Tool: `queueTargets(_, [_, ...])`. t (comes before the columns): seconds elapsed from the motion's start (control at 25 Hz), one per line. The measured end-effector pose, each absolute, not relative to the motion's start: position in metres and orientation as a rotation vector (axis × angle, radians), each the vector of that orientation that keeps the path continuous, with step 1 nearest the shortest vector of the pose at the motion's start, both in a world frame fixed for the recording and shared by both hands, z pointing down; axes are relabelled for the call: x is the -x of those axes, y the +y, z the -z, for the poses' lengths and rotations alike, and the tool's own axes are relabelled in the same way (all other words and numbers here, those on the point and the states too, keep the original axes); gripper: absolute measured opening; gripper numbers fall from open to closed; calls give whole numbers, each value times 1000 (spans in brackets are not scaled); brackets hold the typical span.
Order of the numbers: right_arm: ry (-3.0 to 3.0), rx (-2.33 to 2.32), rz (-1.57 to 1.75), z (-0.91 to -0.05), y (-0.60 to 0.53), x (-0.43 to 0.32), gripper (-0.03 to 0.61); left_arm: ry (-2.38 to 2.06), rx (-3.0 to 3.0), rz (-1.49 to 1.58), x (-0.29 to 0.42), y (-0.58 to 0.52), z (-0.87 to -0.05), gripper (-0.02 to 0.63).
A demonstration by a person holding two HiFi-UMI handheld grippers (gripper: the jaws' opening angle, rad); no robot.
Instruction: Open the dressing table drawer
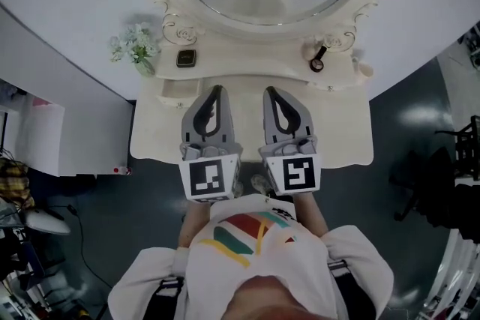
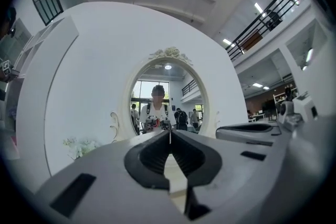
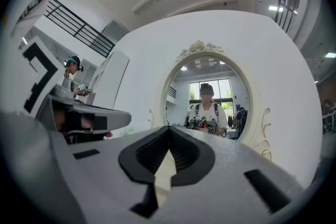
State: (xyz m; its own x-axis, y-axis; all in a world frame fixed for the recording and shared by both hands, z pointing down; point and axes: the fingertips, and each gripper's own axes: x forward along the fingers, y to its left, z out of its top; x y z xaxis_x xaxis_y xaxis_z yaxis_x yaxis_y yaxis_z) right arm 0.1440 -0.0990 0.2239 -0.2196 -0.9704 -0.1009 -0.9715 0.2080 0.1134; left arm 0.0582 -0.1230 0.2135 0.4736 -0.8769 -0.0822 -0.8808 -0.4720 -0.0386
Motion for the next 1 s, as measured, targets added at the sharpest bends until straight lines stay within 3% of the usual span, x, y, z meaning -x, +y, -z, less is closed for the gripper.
queueTargets(1.0, [2428,2013,-197,-227,-107,-163,0,1578,2643,-69,-68,-126,-211,11])
